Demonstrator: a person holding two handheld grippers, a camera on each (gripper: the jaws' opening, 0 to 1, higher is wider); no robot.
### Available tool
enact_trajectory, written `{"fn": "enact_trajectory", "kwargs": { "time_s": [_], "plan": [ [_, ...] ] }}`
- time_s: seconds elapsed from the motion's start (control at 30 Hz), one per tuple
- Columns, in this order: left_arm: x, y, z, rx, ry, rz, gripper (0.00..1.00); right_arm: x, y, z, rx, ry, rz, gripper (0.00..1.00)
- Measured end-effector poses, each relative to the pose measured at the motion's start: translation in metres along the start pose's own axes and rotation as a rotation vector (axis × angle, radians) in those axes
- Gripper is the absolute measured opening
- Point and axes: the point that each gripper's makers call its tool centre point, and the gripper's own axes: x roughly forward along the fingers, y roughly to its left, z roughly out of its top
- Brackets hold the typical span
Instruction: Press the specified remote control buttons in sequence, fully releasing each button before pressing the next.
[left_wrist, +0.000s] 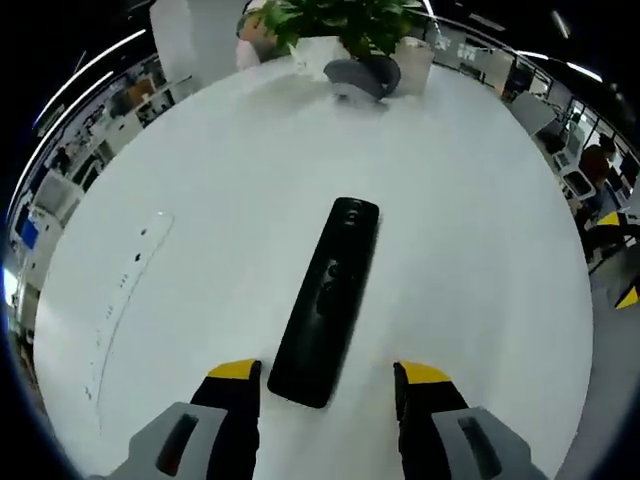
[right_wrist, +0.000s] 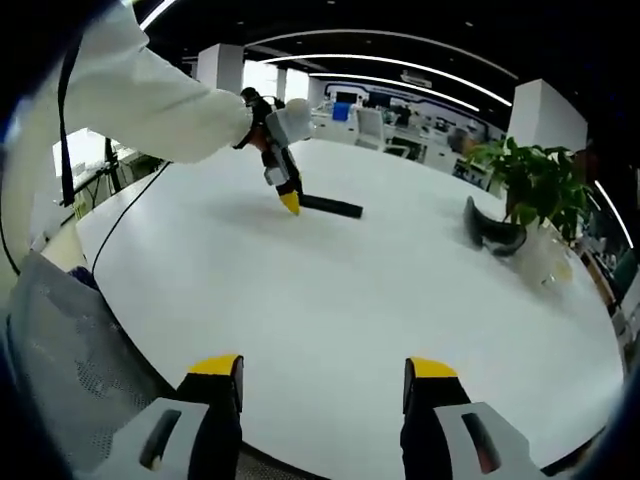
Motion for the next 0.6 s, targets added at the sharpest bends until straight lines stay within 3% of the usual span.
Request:
{"fn": "enact_trajectory", "kwargs": {
  "time_s": [0.3, 0.33, 0.4, 0.43, 0.47, 0.5, 0.6],
  "plan": [
    [0.000, 0.001, 0.003, 0.060, 0.010, -0.039, 0.53, 0.001, 0.000, -0.002, -0.001, 0.014, 0.001, 0.62],
    [-0.001, 0.002, 0.002, 0.065, 0.003, -0.041, 0.49, 0.001, 0.001, -0.003, -0.002, 0.015, 0.001, 0.62],
    [-0.002, 0.006, 0.003, 0.060, 0.005, -0.032, 0.30, 0.001, 0.001, -0.003, -0.002, 0.015, 0.002, 0.62],
    [-0.004, 0.013, 0.002, 0.058, 0.024, 0.007, 0.25, 0.001, 0.001, -0.003, -0.001, 0.015, 0.004, 0.62],
    [0.000, 0.005, 0.004, 0.022, 0.001, -0.028, 0.25, 0.001, 0.001, -0.003, 0.000, 0.014, 0.005, 0.62],
    [0.000, 0.005, 0.001, 0.059, 0.023, -0.032, 0.25, 0.001, 0.001, -0.002, 0.000, 0.009, 0.006, 0.62],
    [0.000, 0.005, 0.000, 0.063, 0.032, -0.025, 0.24, 0.001, 0.001, -0.002, -0.002, 0.012, 0.002, 0.61]
  ]
}}
